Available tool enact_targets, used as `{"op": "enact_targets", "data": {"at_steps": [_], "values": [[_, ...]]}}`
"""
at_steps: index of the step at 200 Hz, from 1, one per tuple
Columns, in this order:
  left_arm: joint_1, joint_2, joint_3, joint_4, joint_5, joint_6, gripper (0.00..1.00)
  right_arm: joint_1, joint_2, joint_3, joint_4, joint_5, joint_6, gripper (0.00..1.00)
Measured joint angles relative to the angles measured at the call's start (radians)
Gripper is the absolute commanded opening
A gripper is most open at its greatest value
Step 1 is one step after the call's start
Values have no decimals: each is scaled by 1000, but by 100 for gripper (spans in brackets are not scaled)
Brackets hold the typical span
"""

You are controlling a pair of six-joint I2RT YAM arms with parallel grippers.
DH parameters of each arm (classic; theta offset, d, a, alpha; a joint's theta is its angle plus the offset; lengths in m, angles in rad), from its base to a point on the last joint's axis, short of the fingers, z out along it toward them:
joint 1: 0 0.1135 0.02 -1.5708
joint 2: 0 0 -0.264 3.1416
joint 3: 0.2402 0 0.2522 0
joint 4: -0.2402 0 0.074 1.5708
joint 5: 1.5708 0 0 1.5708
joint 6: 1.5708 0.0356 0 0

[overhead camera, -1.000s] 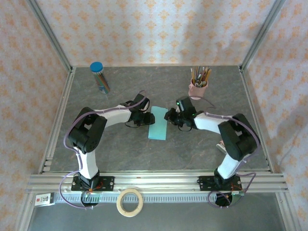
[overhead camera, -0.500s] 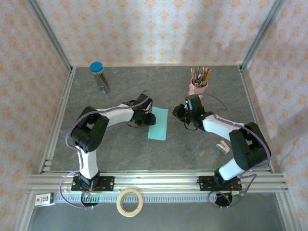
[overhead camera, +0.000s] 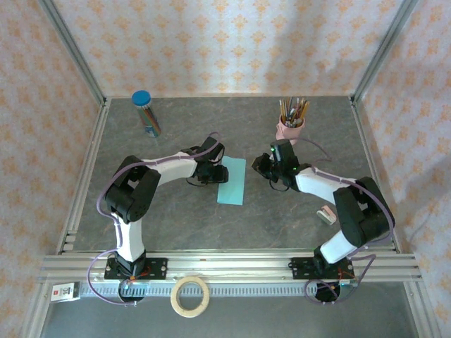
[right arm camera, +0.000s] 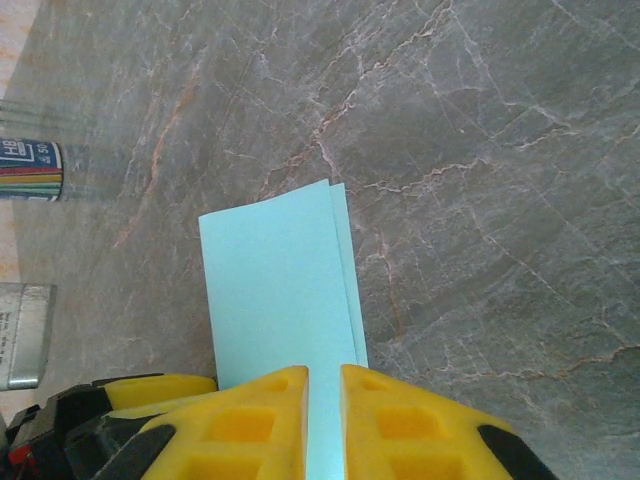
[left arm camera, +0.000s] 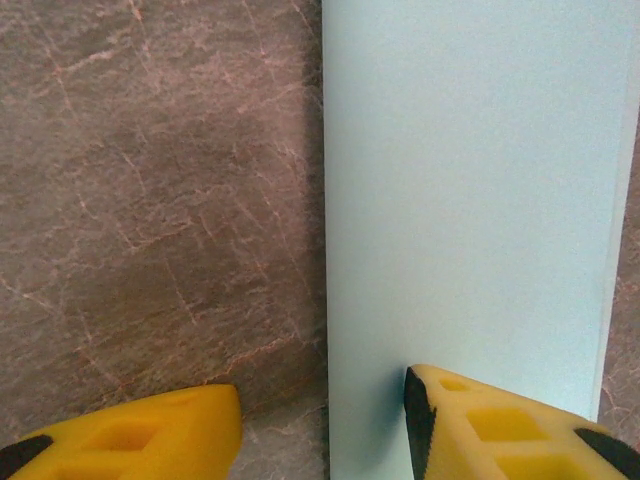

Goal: Fold a paper plane with a square sheet of paper (pick it up from the middle)

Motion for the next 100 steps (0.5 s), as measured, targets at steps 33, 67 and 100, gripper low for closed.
{"op": "enact_targets", "data": {"at_steps": [33,67,100], "values": [[0,5,3,-3,1,2,49,0,3,-1,1,-5,0,15],[0,7,3,-6,5,27,49,0,14,-1,4,-11,0,15],[0,15,10,-12,7,36,50,0,26,-2,4,-19,0,15]]}}
